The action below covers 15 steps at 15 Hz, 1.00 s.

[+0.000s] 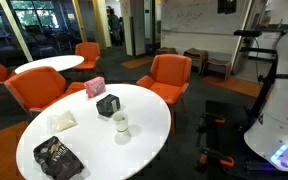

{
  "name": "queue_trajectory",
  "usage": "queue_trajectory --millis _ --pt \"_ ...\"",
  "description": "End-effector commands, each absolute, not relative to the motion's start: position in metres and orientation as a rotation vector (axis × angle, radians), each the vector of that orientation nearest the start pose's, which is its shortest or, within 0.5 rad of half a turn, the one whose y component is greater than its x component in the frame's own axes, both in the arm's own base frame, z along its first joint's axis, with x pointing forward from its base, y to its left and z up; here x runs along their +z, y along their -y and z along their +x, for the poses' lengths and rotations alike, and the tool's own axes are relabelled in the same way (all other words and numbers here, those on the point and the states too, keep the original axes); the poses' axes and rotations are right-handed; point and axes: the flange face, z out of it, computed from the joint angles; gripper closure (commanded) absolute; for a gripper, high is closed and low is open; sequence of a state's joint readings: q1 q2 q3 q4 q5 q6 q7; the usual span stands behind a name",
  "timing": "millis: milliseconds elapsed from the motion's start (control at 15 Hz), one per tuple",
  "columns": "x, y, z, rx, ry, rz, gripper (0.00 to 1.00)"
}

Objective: Take the black marker out of the coffee cup and place it on the table

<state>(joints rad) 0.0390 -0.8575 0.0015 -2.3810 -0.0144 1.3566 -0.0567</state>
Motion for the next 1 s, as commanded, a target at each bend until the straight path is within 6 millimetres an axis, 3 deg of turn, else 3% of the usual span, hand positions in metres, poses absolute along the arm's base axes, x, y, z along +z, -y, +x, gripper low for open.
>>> queue_trajectory --millis 0,400,667,933 --pt "0.583 -0.009 0.264 0.264 0.149 -3.141 0.00" --pt "0.583 -0.009 0.264 0.264 0.149 -3.141 0.00" --pt "0.578 -0.004 0.289 0.248 0.128 -3.165 0.00" --pt "0.558 0.005 0.334 0.248 0.159 -3.209 0.00"
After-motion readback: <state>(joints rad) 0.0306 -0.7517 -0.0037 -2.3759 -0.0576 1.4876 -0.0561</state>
